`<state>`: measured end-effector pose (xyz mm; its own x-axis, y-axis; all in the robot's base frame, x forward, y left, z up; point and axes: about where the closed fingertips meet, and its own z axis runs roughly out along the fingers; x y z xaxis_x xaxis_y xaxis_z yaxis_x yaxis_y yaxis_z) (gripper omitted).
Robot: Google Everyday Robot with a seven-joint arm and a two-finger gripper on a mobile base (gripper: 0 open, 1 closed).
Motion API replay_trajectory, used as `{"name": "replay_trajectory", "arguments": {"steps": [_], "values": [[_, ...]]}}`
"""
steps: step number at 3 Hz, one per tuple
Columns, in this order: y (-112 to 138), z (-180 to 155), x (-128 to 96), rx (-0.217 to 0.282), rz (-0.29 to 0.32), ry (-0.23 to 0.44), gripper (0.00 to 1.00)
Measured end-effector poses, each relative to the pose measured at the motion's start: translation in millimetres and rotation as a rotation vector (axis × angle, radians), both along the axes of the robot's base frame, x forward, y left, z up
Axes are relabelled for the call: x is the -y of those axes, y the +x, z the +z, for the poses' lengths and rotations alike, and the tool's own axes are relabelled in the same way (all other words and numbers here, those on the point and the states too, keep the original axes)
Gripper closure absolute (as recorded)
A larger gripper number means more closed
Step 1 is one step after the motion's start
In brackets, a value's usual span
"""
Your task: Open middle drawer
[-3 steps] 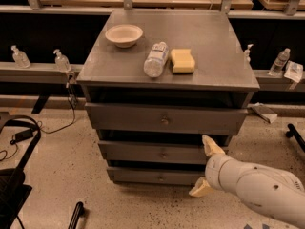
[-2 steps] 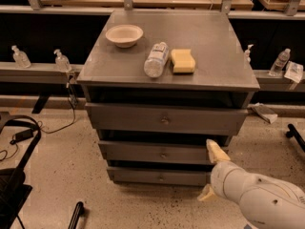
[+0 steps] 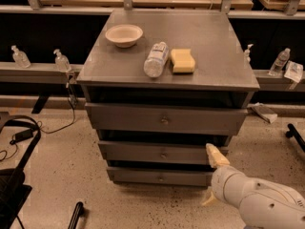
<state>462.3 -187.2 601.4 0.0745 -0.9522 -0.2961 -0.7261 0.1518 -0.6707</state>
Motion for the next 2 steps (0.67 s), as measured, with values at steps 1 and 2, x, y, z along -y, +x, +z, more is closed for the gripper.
{"name": "replay_trajectory", "arguments": {"steps": [1, 2], "values": [[15.4, -16.7, -15.9, 0.009, 0.064, 0.009, 0.00], [32.2, -48.6, -16.9, -0.008, 0.088, 0.015, 0.00]]}}
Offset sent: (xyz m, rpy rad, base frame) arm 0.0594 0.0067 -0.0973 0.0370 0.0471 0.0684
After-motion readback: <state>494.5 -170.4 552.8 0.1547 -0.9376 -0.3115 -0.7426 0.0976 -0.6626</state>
